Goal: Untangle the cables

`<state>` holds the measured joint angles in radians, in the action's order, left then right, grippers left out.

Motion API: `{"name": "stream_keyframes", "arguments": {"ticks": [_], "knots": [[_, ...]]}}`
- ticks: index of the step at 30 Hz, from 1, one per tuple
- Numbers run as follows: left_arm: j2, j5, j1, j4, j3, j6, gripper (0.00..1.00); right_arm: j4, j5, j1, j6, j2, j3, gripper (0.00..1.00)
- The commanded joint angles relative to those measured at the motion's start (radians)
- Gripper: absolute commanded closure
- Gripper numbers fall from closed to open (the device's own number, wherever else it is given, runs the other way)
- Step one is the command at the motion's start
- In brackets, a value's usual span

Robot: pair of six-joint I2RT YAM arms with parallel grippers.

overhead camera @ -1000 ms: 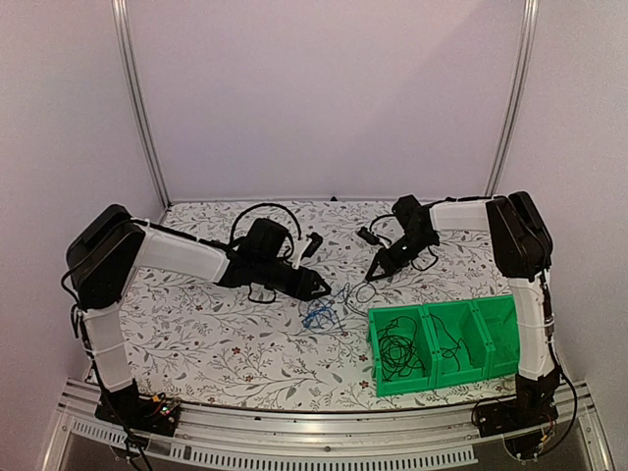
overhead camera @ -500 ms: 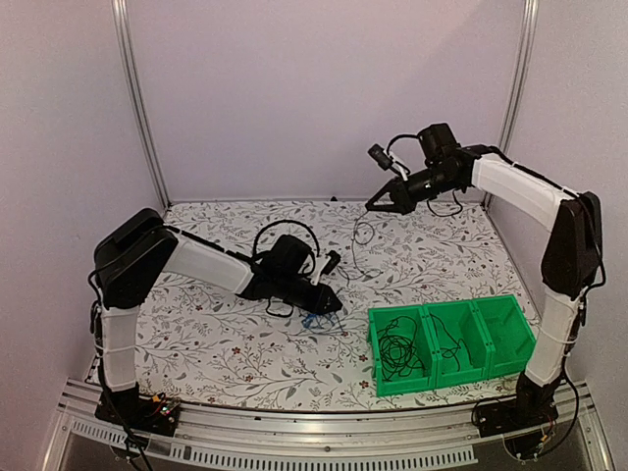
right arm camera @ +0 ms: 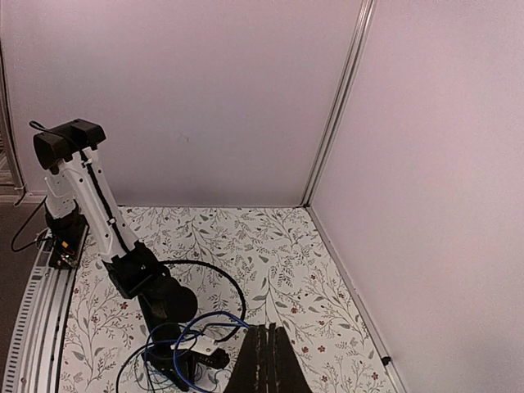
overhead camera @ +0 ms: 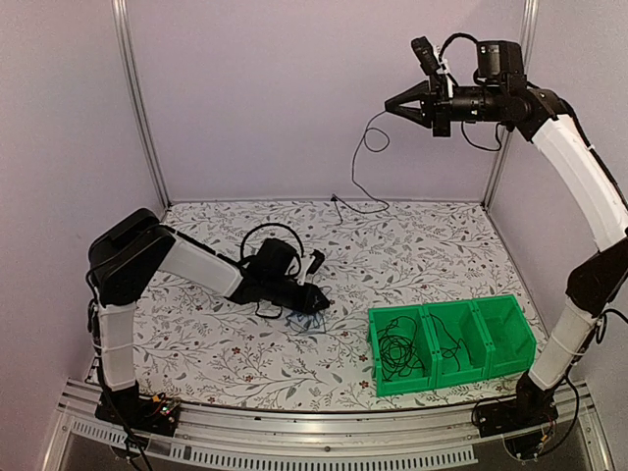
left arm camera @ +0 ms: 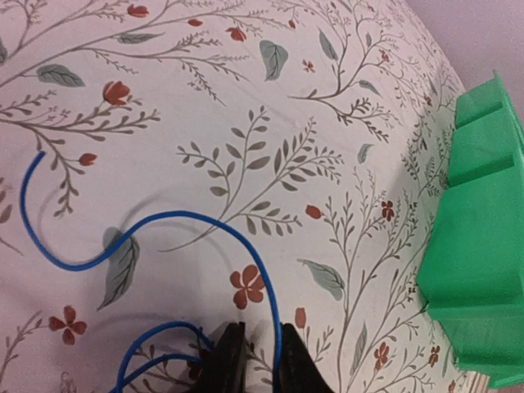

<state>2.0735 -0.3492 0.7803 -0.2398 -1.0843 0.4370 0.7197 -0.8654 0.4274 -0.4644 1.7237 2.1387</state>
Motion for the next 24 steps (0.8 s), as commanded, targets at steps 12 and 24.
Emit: {"name": "stream_keyframes", "arguments": {"ticks": [12, 24], "knots": [[-0.509, 0.247, -0.022, -0.039, 0.264, -0.130, 0.56, -0.026, 0.066, 0.016, 0.006, 0.020, -0.060, 1.00], [-0.673, 0.553, 0.128, -0.285, 0.404, -0.802, 0.46, -0.021, 0.062, 0.071, 0.016, 0.011, -0.124, 1.00]]}}
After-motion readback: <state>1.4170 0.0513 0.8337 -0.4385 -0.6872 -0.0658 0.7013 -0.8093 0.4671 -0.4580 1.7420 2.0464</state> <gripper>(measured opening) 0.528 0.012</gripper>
